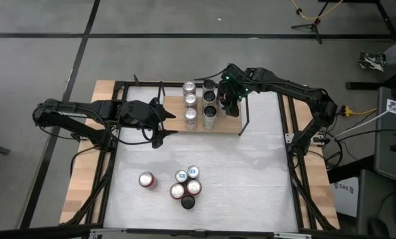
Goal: Place canned beverage on shelf
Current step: Put the white pink soda can onto the shelf aligned with the other white pink soda cans, then put the red soda can onto the shelf
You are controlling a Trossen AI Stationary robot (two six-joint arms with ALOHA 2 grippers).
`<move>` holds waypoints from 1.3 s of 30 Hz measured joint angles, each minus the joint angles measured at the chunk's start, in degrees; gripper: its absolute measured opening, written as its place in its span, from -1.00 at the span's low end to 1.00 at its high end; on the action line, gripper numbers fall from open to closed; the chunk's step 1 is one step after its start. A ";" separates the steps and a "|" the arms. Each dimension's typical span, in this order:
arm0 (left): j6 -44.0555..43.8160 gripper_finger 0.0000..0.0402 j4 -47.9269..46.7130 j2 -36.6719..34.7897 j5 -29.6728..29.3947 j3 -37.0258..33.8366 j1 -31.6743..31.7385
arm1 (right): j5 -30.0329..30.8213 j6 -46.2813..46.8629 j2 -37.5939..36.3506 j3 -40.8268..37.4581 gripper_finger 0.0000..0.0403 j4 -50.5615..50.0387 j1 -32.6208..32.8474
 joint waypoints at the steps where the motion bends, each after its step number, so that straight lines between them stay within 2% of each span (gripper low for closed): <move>1: 0.00 0.39 0.00 0.00 0.01 0.00 0.00 | 0.00 0.00 0.00 0.00 0.55 -0.02 0.00; 25: 0.00 0.39 0.00 0.00 0.01 0.00 0.02 | -0.02 -0.02 0.02 0.52 0.55 3.34 0.00; 36: 0.00 0.39 0.00 0.00 0.01 0.00 0.00 | 1.03 0.42 0.02 11.42 0.55 -4.28 0.04; 39: 0.00 0.39 0.00 0.00 0.01 0.00 0.01 | -0.40 2.96 0.02 14.43 0.55 -5.64 0.50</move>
